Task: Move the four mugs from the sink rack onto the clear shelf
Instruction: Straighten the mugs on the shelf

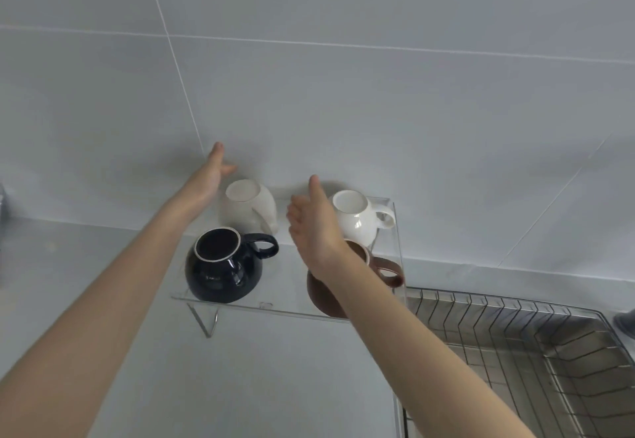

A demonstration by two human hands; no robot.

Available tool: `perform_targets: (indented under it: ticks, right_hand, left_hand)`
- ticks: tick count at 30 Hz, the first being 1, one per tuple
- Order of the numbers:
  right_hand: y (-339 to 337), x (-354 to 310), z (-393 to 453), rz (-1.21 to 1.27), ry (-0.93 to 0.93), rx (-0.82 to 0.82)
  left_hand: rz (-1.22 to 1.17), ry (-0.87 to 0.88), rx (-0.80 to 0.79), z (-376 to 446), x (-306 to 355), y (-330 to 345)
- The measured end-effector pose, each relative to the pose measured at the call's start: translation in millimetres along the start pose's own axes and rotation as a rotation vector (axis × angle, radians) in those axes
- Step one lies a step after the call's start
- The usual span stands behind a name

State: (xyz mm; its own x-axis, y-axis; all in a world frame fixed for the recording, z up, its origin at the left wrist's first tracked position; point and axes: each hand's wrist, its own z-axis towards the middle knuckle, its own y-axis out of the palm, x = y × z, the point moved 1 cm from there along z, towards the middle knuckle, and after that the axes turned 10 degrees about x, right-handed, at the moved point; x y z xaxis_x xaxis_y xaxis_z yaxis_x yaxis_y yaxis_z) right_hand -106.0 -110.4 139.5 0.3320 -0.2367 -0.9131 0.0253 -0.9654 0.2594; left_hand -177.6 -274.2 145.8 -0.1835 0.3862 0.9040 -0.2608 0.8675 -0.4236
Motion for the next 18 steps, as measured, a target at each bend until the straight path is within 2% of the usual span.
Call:
perform_targets:
  ticks: [3, 8, 18]
  right_hand:
    - [13, 14, 4, -0.035, 0.092, 0.098]
    - [16, 26, 9, -0.017, 0.107, 0.112]
    - [23, 12, 16, -0.003, 0.077, 0.222]
  left_hand:
    - [-0.019, -0.025, -0.046, -5, -8, 1]
    - [-0.094, -0.096, -0.104, -3, -19, -6]
    - [-0.186, -0.08, -0.105, -18, -28, -8]
